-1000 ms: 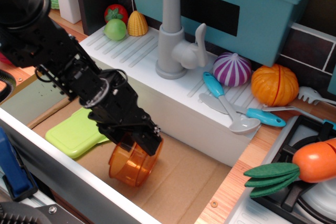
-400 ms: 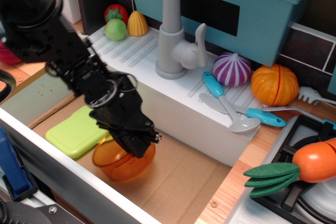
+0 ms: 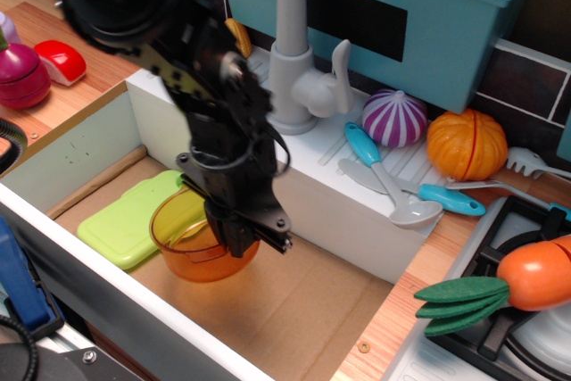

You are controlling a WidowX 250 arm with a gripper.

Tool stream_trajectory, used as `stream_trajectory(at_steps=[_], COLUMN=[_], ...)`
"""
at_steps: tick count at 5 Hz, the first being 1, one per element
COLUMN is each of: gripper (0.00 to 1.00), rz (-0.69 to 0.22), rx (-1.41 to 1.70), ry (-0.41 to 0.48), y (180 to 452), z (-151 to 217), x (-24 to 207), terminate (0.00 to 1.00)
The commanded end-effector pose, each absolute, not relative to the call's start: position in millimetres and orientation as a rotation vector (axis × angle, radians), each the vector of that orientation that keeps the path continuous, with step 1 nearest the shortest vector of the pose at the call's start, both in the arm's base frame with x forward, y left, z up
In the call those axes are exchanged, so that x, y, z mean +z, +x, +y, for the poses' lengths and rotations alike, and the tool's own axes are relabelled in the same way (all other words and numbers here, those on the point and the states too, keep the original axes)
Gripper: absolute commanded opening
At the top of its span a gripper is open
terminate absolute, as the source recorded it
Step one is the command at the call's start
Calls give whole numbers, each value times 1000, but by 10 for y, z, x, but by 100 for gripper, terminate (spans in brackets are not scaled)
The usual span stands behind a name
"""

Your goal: Flip orange pot upright in sink

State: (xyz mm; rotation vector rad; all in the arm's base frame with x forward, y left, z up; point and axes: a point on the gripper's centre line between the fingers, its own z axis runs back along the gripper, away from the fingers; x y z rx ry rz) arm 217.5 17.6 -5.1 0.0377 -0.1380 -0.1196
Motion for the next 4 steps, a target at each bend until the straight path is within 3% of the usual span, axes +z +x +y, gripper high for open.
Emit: stream_trajectory(at_steps=[1, 3, 4], gripper=[100, 100, 100], rz=[-215, -253, -253], rx=[-115, -40, -40], ry=[68, 15, 15], y=[2193, 2168, 2168], z=[72, 15, 15], x=[-28, -35, -35], terminate=[0, 0, 100])
